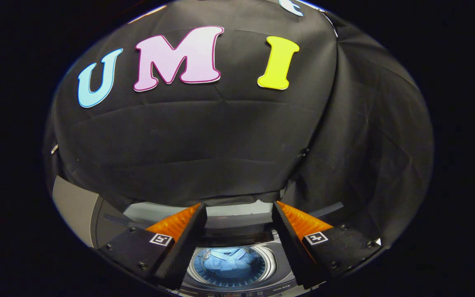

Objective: Put the clothes into the washing machine and then close the washing machine lid.

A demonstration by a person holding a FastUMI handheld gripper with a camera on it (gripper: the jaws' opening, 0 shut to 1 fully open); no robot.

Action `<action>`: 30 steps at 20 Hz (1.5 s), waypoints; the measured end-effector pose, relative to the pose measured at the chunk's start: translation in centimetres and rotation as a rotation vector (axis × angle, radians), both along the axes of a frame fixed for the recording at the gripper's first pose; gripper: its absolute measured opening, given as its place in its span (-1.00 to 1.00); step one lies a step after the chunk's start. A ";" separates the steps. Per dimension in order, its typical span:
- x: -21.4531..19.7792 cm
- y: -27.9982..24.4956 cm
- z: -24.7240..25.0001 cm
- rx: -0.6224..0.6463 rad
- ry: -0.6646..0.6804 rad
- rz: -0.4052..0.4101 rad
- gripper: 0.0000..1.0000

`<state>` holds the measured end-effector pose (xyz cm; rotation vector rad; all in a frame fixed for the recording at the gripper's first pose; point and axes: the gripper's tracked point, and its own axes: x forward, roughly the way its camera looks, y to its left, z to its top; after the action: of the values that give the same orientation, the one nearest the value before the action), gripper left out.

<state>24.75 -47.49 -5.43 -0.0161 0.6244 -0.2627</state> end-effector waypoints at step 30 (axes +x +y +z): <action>-9.5 1.7 -7.7 0.061 0.101 -0.038 0.98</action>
<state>15.24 -45.77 -13.16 0.0413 0.7334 -0.2807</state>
